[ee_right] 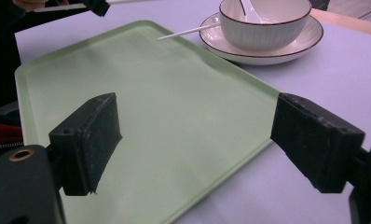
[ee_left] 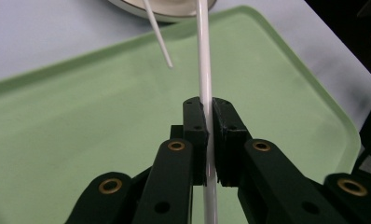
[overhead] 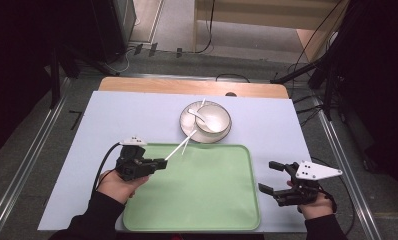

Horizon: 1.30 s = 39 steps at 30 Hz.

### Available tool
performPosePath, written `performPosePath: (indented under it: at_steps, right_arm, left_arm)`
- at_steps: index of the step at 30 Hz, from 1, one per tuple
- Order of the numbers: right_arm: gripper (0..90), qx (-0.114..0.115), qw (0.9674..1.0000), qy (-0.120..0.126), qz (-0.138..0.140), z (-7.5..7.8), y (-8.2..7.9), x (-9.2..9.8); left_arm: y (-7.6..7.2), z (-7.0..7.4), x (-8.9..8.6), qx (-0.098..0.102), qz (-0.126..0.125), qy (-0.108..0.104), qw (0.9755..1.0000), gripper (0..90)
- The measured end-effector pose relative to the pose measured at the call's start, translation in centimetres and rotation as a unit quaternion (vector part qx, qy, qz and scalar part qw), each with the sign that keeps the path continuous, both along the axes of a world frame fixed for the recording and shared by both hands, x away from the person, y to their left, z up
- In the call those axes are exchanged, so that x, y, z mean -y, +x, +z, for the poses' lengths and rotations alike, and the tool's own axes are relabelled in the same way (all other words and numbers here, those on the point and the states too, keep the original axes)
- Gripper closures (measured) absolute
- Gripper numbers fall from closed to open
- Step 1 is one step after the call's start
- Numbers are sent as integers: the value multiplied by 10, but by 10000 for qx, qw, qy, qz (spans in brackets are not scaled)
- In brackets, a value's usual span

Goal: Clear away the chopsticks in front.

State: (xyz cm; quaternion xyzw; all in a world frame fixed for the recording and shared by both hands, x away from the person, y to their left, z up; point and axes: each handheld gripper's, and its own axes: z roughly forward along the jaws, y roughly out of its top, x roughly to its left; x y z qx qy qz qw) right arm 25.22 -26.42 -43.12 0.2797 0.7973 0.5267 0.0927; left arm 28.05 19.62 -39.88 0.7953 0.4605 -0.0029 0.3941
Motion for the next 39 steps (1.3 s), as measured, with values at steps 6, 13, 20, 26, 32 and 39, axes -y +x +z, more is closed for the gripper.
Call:
performPosePath:
  at_steps: [6, 13, 20, 26, 32, 39]
  right_arm:
    - [162, 2, 10000, -9, 4, 0, 0, 0]
    - [162, -7, 10000, -30, 34, 0, 0, 0]
    - [162, -2, 10000, -38, 51, 0, 0, -1]
    - [162, -11, 10000, -40, 59, 0, 0, -1]
    - [162, -26, 10000, -50, 72, 0, 0, -2]
    - [162, -38, 9999, -64, 78, -1, 0, -2]
  left_arm:
    - [-1, -12, 13, -125, -202, 67, 9997, 860]
    - [1, -23, 19, -198, -254, 215, 9993, 859]
    - [2, -39, 25, -331, -330, 427, 9980, 856]
    - [5, -49, 26, -494, -376, 601, 9963, 853]
    - [5, -54, 28, -426, -392, 725, 9957, 851]
    - [5, -54, 26, -307, -556, 766, 9950, 813]
